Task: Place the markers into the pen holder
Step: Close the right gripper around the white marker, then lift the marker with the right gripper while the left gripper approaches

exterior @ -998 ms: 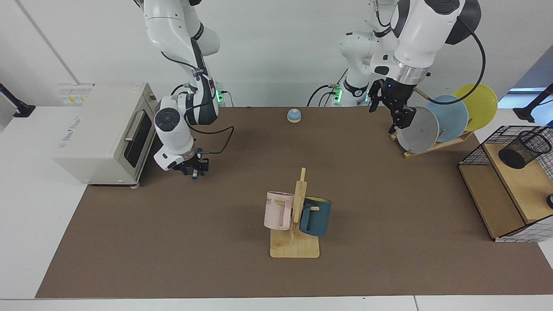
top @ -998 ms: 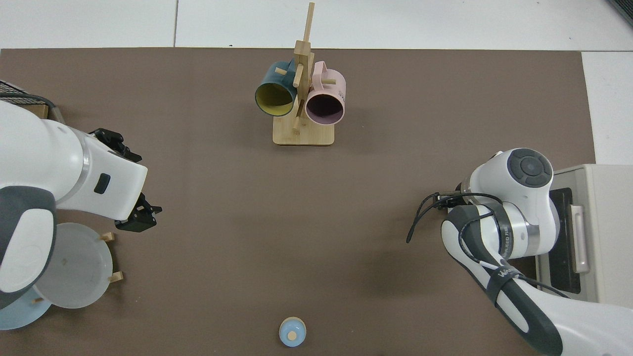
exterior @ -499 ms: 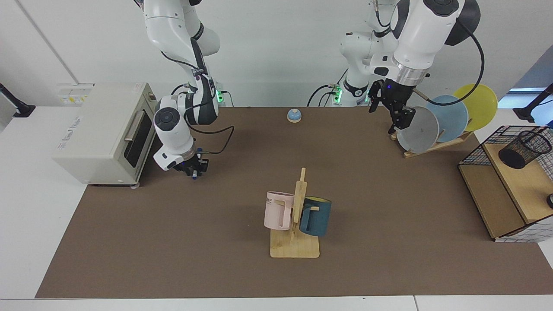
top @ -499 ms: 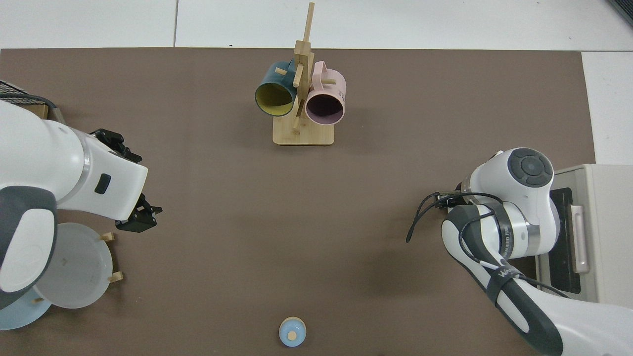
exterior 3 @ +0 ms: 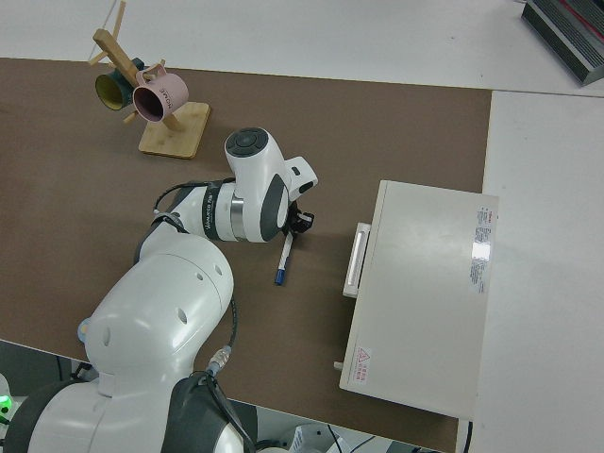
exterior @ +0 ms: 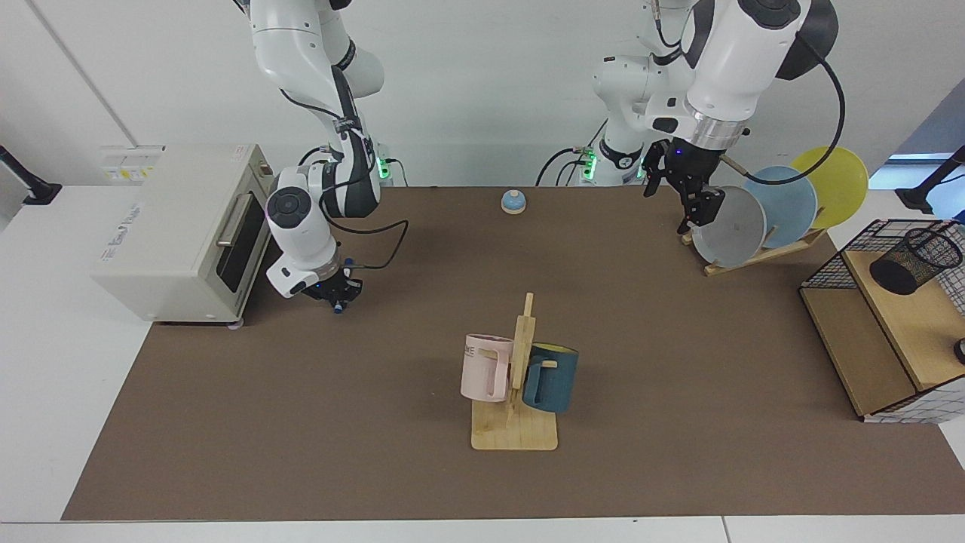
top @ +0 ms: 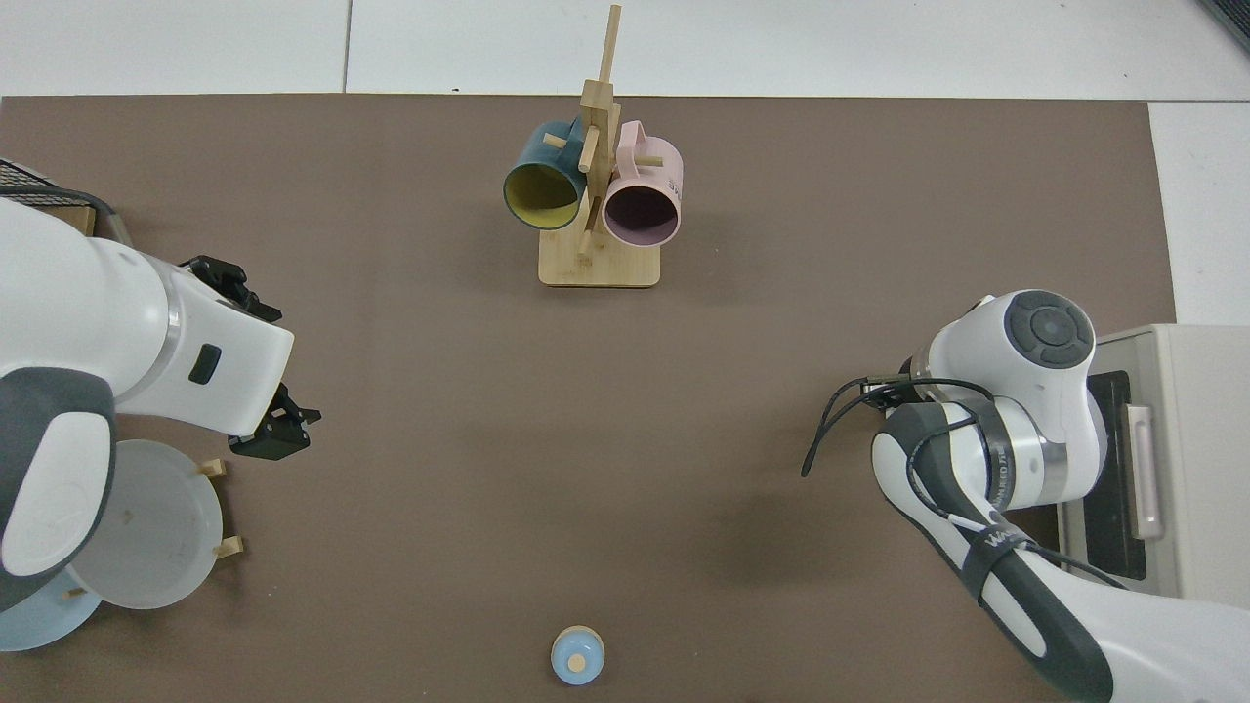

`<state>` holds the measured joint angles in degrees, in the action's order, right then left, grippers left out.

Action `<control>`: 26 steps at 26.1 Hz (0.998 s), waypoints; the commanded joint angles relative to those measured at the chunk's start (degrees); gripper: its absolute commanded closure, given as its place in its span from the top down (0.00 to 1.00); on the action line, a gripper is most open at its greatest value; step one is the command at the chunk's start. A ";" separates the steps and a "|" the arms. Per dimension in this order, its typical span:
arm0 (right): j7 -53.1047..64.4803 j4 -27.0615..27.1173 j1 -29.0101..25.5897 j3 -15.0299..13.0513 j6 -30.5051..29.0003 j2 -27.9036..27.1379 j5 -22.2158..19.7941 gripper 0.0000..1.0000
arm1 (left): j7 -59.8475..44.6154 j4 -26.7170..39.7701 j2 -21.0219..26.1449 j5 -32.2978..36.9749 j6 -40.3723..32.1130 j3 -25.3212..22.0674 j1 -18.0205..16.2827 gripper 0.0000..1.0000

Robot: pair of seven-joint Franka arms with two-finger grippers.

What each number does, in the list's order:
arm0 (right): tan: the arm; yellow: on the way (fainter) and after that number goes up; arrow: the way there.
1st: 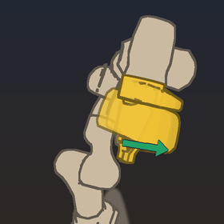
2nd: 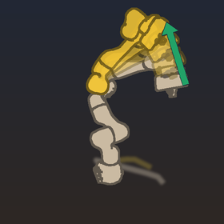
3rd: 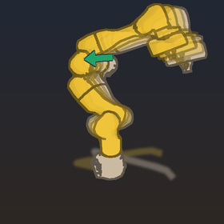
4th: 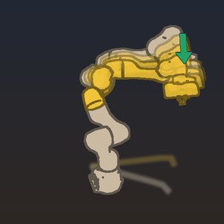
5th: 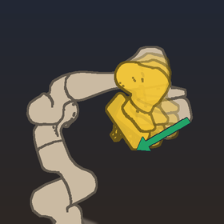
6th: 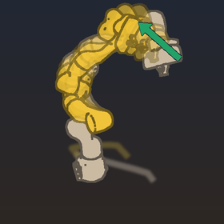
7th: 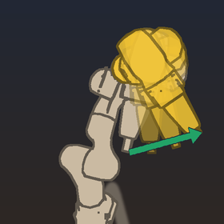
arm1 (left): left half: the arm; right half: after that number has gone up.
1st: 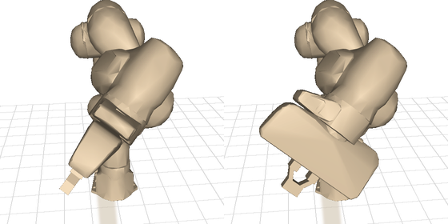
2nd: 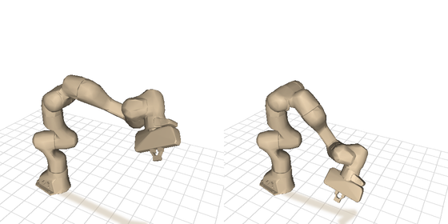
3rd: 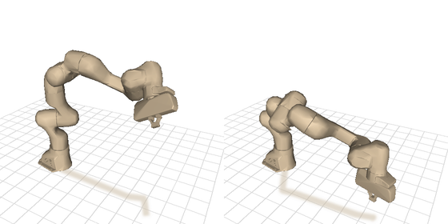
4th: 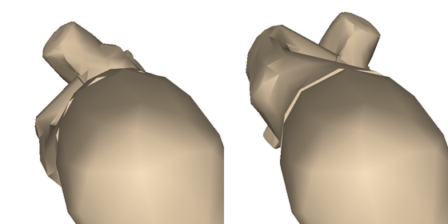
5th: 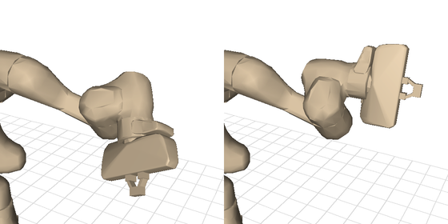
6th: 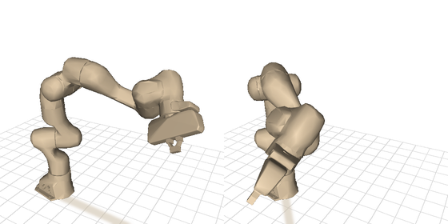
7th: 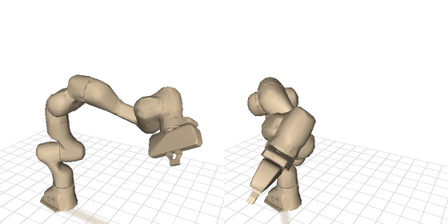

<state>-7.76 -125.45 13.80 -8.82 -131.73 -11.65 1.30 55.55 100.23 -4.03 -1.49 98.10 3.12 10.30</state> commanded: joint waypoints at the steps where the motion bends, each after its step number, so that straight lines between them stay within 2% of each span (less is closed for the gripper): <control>1: -0.86 1.70 -0.71 0.47 -0.02 -1.44 3.52 0.00 | 0.79 1.46 -0.80 -0.01 1.30 -0.49 0.51 1.00; 7: -6.90 4.16 -0.10 0.30 2.62 -1.88 13.01 0.00 | 0.79 1.63 -0.80 -0.01 1.30 -0.49 0.51 1.00; 12: -17.01 5.39 0.96 0.83 3.14 -1.36 16.53 0.00 | 1.84 1.98 -0.80 -0.01 1.30 -0.49 0.51 1.00; 17: -21.76 8.55 3.42 0.83 6.30 -1.27 21.54 0.00 | 3.24 2.78 -0.89 -1.15 1.30 -0.49 0.51 1.00; 20: -24.58 10.75 3.95 0.83 8.15 -1.27 23.13 0.00 | 8.25 4.18 -0.80 -3.34 1.65 -0.49 0.51 1.00; 24: -28.62 12.95 6.05 0.83 9.21 -1.18 23.74 0.00 | 8.79 4.88 -1.15 -4.23 1.57 -0.40 0.86 1.00; 26: -30.90 13.74 7.02 0.83 9.21 -1.27 23.74 0.00 | 9.40 5.32 -1.33 -4.23 1.92 -0.49 2.09 1.00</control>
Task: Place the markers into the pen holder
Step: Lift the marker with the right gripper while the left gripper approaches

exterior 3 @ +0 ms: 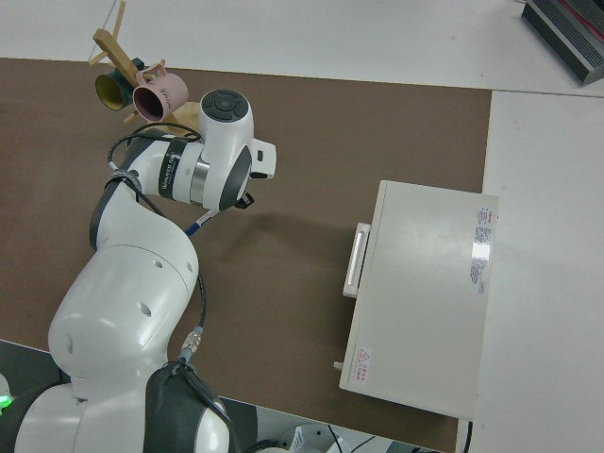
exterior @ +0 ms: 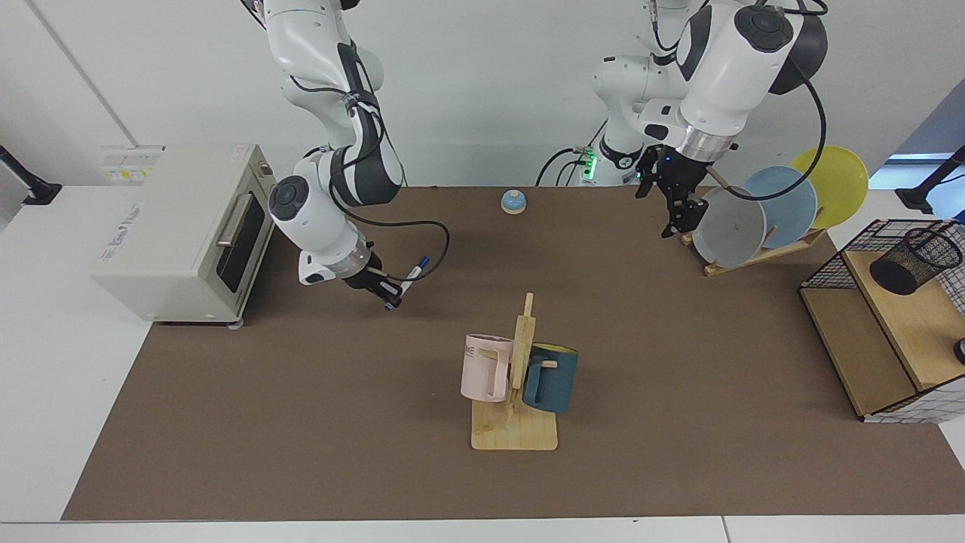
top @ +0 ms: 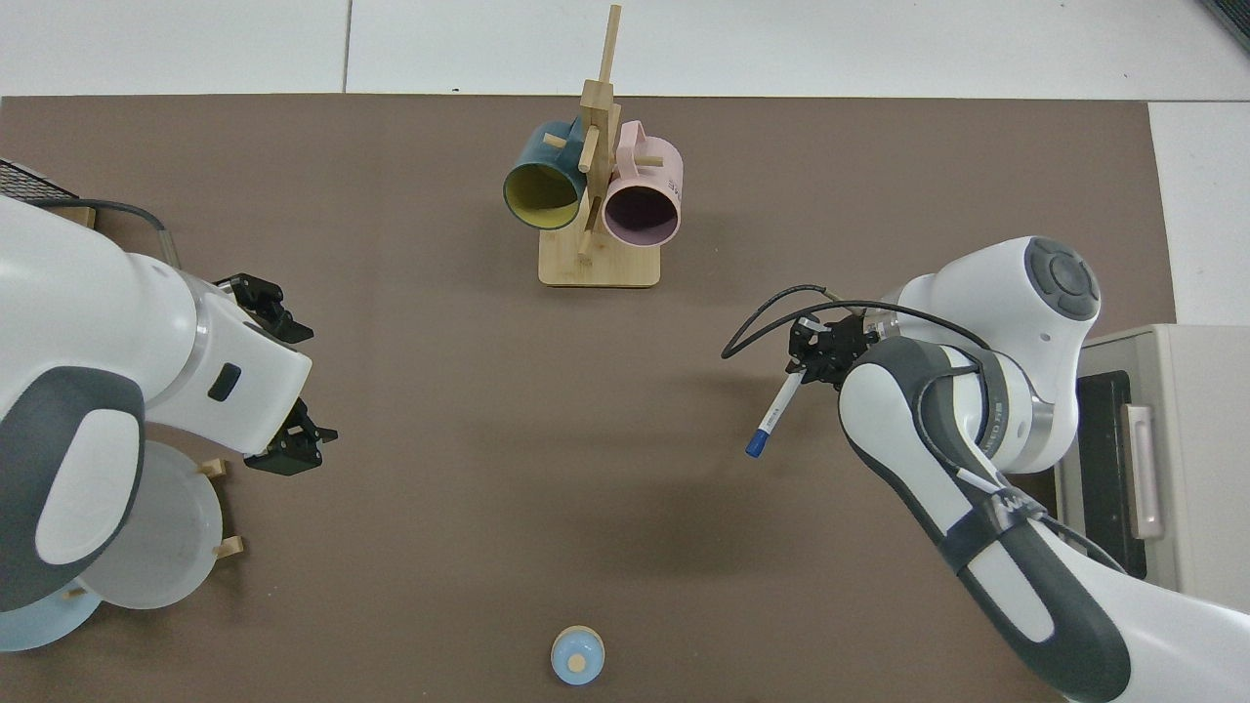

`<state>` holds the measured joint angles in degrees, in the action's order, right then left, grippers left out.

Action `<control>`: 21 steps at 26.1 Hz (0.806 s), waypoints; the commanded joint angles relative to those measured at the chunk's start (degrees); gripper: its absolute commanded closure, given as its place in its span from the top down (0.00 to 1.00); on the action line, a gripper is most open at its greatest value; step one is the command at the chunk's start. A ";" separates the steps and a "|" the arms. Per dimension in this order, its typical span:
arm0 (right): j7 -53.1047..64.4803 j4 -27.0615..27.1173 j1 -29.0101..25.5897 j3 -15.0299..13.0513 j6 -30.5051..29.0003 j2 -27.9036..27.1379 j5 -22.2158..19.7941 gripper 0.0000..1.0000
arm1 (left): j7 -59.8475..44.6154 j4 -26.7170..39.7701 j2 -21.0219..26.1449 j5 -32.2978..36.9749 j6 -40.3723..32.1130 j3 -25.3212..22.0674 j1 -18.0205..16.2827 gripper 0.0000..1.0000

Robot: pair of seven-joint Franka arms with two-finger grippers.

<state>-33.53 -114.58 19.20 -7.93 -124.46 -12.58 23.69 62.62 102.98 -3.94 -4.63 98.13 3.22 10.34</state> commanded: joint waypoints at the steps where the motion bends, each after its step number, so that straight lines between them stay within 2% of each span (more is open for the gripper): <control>1: -6.09 3.22 2.06 -0.06 2.03 -0.26 1.36 0.00 | 2.42 2.57 -1.42 -1.08 2.06 -0.49 2.67 1.00; 4: -9.87 4.53 3.47 0.20 2.03 -0.17 2.23 0.00 | 1.46 3.01 -1.51 -1.17 2.41 -0.49 5.39 1.00; 8: -13.83 6.64 5.23 0.20 3.43 0.01 6.88 0.00 | -3.27 4.07 -1.77 -3.89 3.38 -0.49 8.29 1.00; 12: -17.78 9.02 5.67 0.20 3.96 -0.08 10.31 0.00 | -10.31 5.12 -2.83 -3.81 3.47 -0.49 11.01 1.00; 17: -21.74 11.21 7.25 0.20 3.79 -0.34 15.85 0.00 | -20.85 7.85 -4.23 -3.63 5.93 0.91 11.90 1.00; 21: -25.87 11.39 8.75 0.20 2.91 -0.26 17.26 0.00 | -26.30 8.37 -4.32 -3.63 6.28 2.32 11.90 1.00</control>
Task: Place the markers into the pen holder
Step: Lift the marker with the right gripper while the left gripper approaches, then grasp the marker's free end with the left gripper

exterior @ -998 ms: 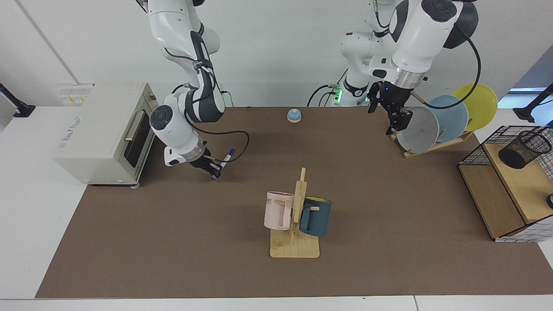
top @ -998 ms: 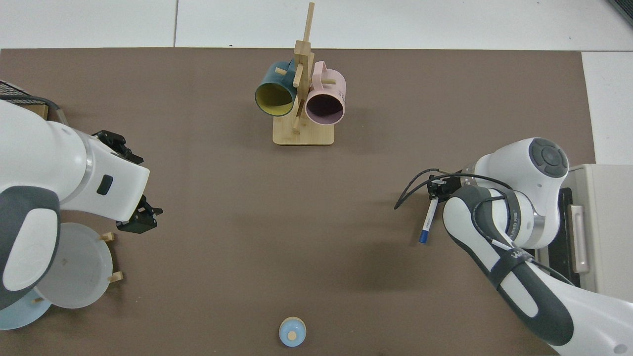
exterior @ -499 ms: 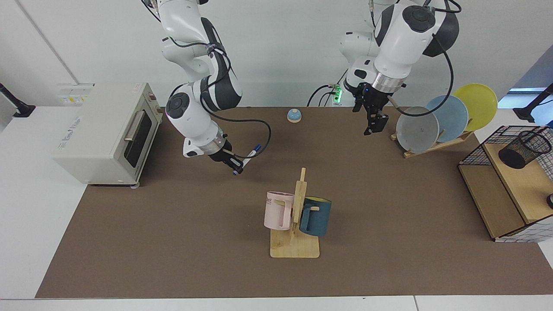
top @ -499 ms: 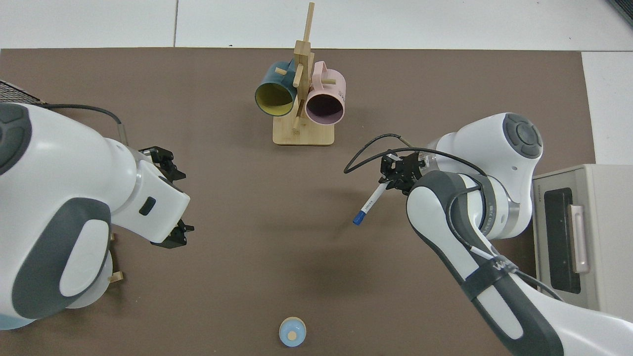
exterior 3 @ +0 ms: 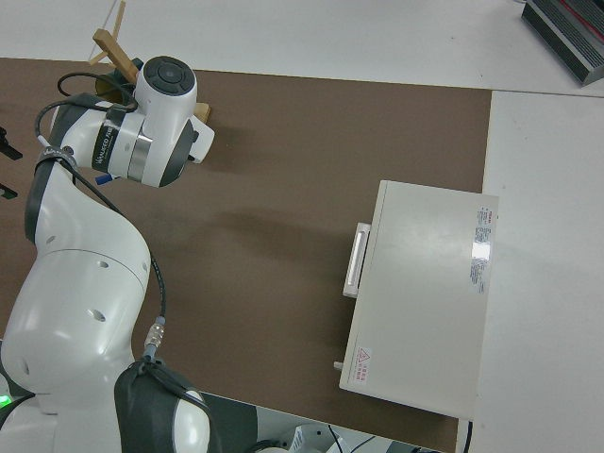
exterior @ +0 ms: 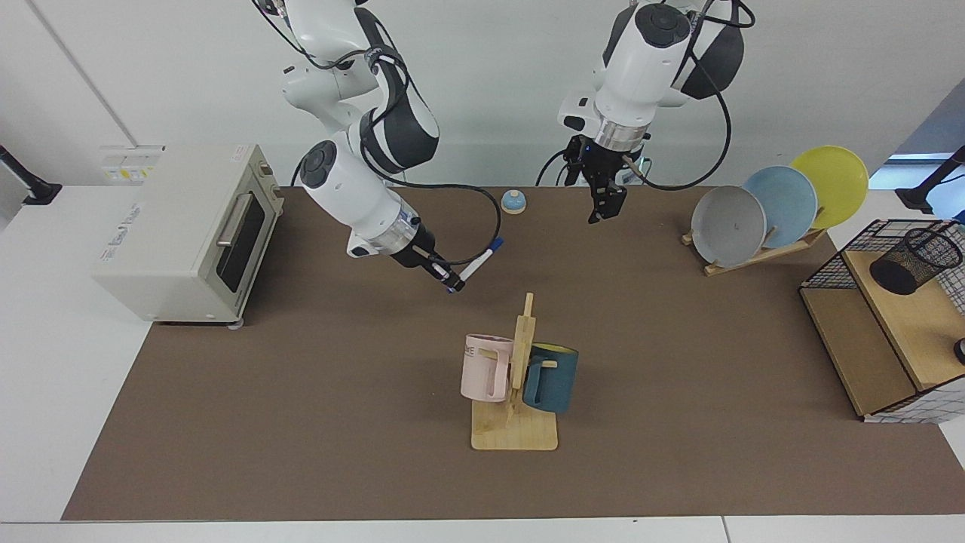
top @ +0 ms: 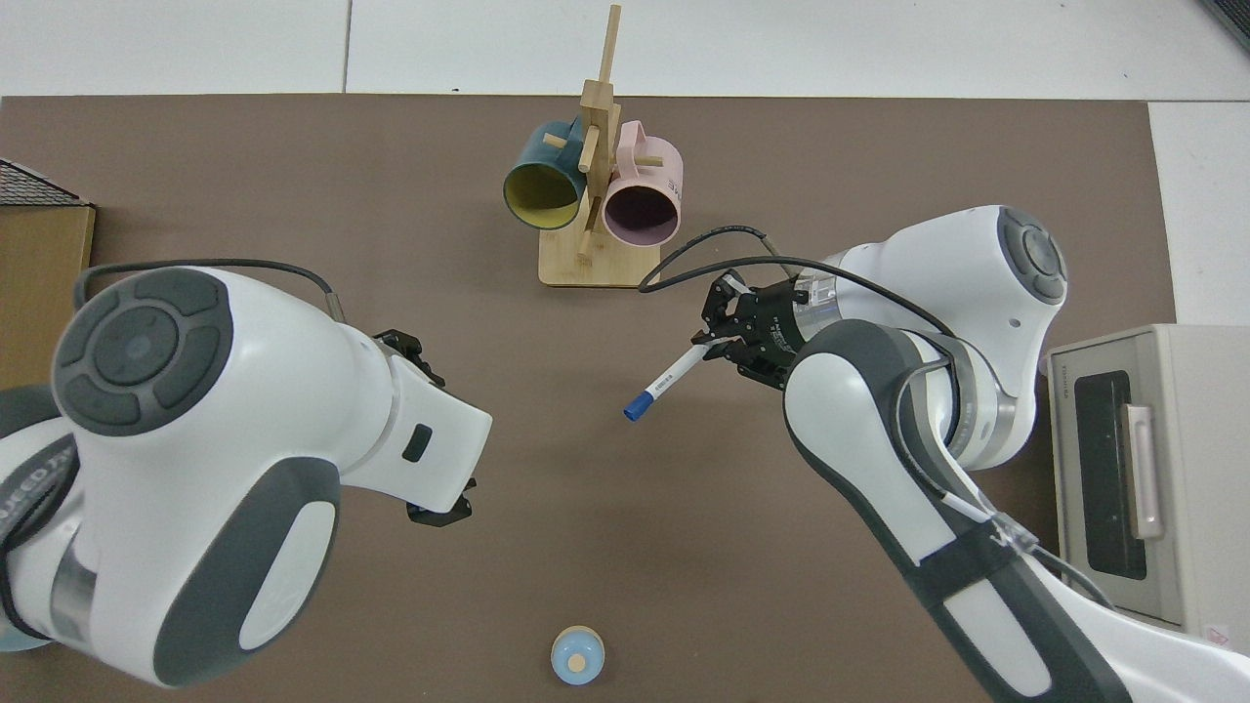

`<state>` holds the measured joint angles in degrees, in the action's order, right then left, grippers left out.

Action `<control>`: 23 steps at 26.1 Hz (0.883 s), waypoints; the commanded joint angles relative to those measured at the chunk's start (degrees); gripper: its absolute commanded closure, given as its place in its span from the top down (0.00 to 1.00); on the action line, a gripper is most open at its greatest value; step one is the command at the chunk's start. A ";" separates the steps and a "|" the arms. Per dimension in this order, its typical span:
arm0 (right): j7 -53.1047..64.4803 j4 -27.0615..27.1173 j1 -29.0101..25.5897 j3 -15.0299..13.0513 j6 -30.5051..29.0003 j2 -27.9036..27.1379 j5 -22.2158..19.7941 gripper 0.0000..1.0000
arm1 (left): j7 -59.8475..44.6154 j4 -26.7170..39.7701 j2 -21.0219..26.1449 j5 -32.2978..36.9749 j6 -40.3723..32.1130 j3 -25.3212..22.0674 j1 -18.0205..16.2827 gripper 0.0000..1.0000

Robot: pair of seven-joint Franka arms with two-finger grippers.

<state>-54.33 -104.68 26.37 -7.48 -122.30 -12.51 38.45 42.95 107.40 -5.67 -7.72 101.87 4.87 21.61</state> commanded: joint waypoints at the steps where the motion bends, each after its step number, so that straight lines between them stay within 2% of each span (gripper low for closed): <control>1: -6.04 1.58 1.75 -0.25 0.57 -0.32 2.51 0.00 | -8.22 4.21 -2.59 -0.54 2.63 1.02 0.62 1.00; 7: -11.22 1.58 2.98 -0.16 -0.40 -0.14 5.67 0.00 | -11.49 4.57 -2.15 -0.72 5.62 2.08 0.53 1.00; 13: -14.92 2.02 5.09 -0.16 -2.24 -0.14 6.02 0.00 | -2.97 3.95 -0.74 1.39 9.93 1.99 -0.08 1.00; 23: -19.14 2.02 6.59 -0.25 -3.83 -0.05 6.11 0.00 | -4.19 2.64 0.66 1.39 11.07 1.99 0.36 1.00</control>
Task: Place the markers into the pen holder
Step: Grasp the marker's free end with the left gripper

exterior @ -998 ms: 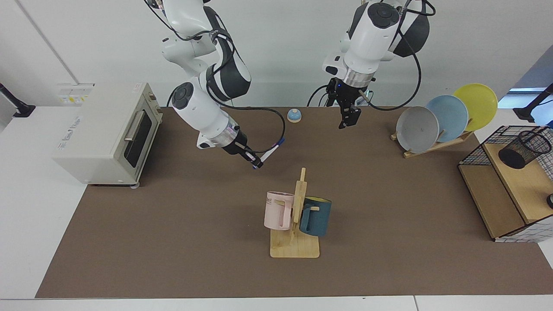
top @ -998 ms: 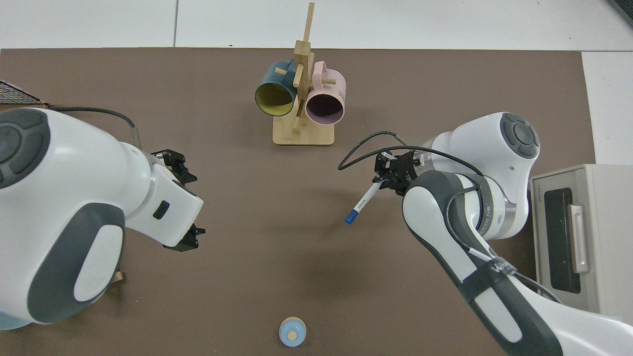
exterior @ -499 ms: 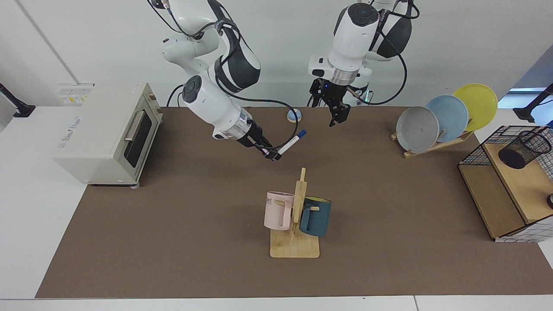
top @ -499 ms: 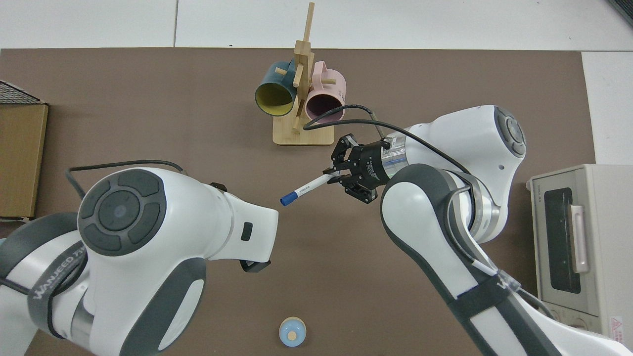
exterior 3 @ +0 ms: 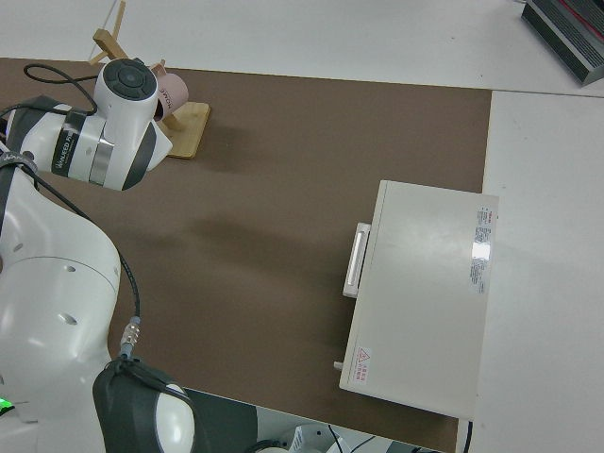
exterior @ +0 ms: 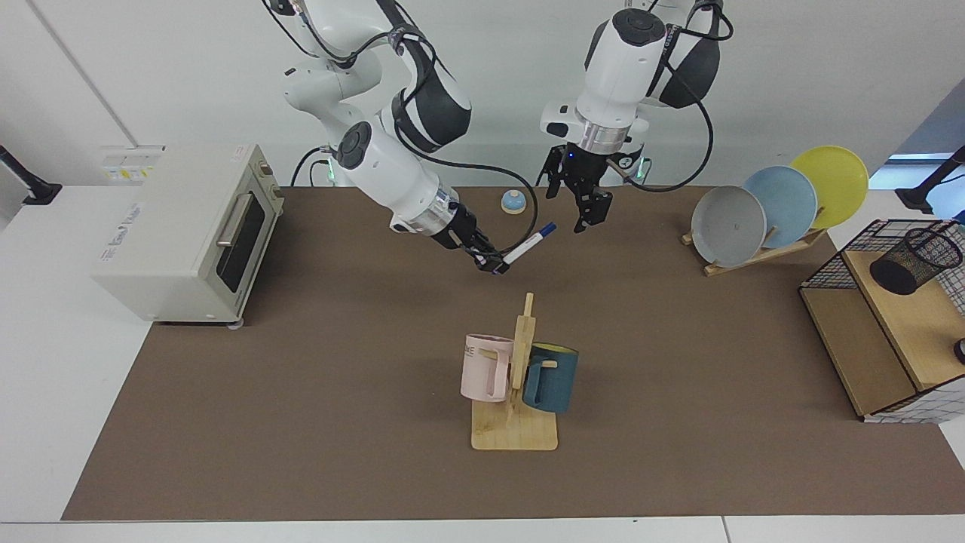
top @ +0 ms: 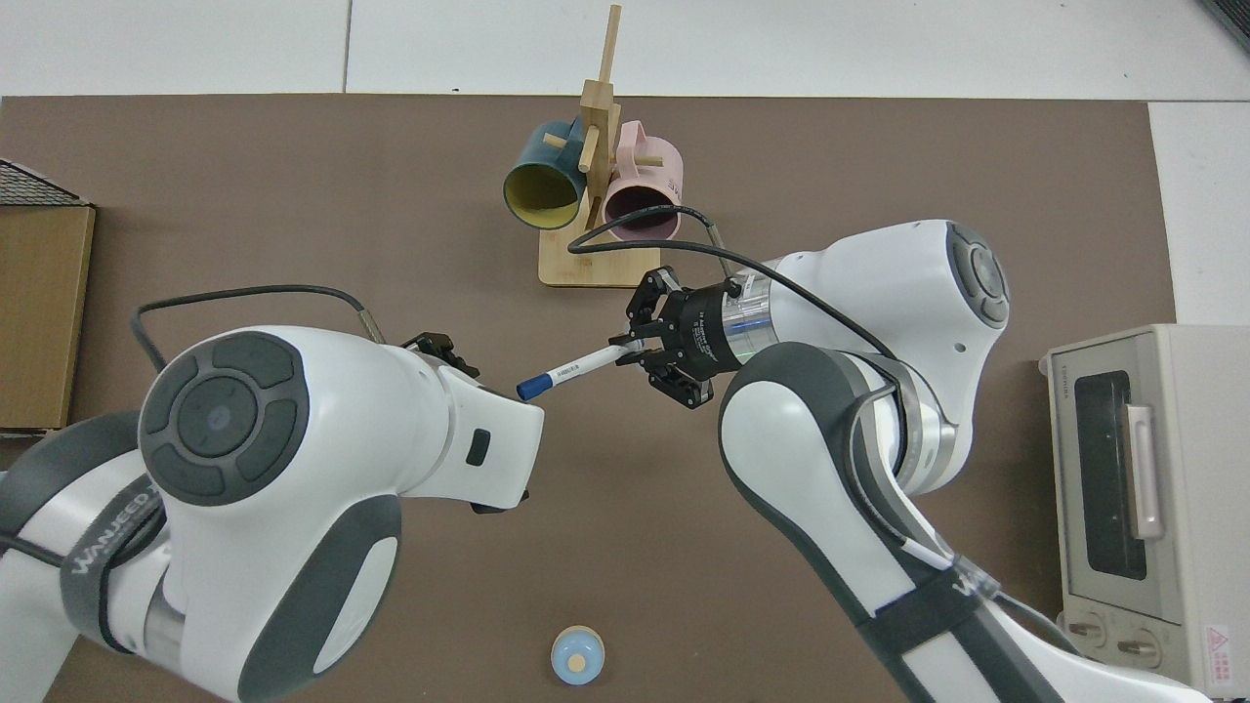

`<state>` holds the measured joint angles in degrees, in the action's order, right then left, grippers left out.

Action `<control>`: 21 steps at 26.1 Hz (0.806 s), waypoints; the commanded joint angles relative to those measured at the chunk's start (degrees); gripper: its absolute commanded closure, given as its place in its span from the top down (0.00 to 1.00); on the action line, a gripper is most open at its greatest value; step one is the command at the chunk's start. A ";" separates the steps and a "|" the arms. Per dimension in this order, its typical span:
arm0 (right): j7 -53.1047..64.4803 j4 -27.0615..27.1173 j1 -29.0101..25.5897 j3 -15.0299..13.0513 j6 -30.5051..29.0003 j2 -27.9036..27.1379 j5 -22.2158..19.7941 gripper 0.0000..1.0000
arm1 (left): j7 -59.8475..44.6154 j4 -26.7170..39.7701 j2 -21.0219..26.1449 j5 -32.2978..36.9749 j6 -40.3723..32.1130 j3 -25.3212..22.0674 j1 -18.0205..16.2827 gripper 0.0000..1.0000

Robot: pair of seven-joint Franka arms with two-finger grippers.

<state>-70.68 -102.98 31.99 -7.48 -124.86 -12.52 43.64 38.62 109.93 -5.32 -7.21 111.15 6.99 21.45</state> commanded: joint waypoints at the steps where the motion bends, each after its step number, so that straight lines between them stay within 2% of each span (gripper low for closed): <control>1: -3.31 0.32 0.89 -0.17 -1.35 -0.13 1.36 0.00 | 0.14 -0.07 0.83 0.88 2.40 -0.14 0.53 1.00; 5: -4.28 0.32 0.97 -0.26 -3.63 -0.05 3.47 0.00 | 0.32 -0.33 2.24 0.88 4.52 -0.05 0.61 1.00; 21: -4.55 0.32 0.97 -0.17 -3.90 -0.05 3.04 0.00 | 1.20 -5.25 6.28 0.71 6.19 0.21 0.79 0.99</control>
<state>-74.11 -102.92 32.67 -7.63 -127.34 -12.52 46.01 39.07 107.19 -0.58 -7.21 117.10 7.40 21.54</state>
